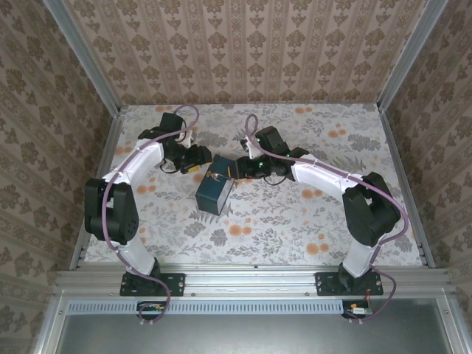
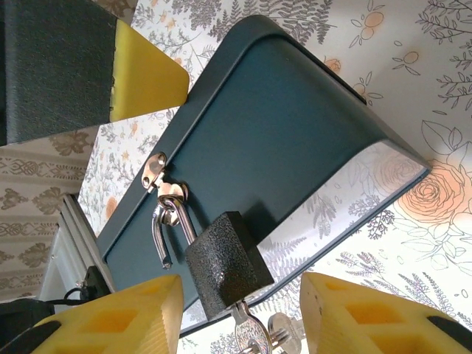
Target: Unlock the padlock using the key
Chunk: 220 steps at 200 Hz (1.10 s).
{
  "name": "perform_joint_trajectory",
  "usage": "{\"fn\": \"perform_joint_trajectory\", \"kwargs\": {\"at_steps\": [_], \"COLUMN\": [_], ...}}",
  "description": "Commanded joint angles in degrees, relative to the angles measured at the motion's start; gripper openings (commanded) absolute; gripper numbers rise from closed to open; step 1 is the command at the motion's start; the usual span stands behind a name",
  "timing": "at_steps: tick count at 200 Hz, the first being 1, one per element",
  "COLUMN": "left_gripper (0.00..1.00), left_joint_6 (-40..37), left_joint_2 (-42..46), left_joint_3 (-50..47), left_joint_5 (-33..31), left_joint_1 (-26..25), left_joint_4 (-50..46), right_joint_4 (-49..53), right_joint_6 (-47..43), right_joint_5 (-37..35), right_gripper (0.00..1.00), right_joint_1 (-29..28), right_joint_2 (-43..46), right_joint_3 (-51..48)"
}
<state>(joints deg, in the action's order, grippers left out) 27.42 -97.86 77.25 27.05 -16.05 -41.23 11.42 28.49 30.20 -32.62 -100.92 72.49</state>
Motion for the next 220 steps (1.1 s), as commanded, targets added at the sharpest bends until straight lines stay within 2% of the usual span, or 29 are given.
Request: {"fn": "perform_joint_trajectory", "kwargs": {"at_steps": [1,61,129,178,220], "left_gripper": [0.59,0.59,0.59,0.59,0.59], "left_joint_6": [0.6,0.7,1.1,1.5,1.8], "left_joint_2": [1.1,1.1,0.7,0.5,0.2], "left_joint_3": [-1.0,-1.7,-1.8,-2.0,-2.2], "left_joint_5": [-0.1,-0.2,-0.2,-0.1,-0.5], "left_joint_1": [0.2,0.0,0.1,0.1,0.2], "left_joint_4": [0.1,0.4,1.2,1.6,1.7], "right_joint_4": [0.9,-5.7,-6.6,-5.4,-3.0], "right_joint_6": [-0.6,5.0,6.4,4.5,2.0], "right_joint_5": [-0.2,3.2,4.2,2.4,0.6], "right_gripper": [0.45,0.4,0.27,0.27,0.21], "right_joint_1": [-0.4,-0.8,-1.0,-2.9,-4.5], "right_joint_2": [-0.7,-2.1,1.6,3.1,3.2], "right_joint_3": [0.2,-0.6,-3.0,-3.0,-1.9]}}
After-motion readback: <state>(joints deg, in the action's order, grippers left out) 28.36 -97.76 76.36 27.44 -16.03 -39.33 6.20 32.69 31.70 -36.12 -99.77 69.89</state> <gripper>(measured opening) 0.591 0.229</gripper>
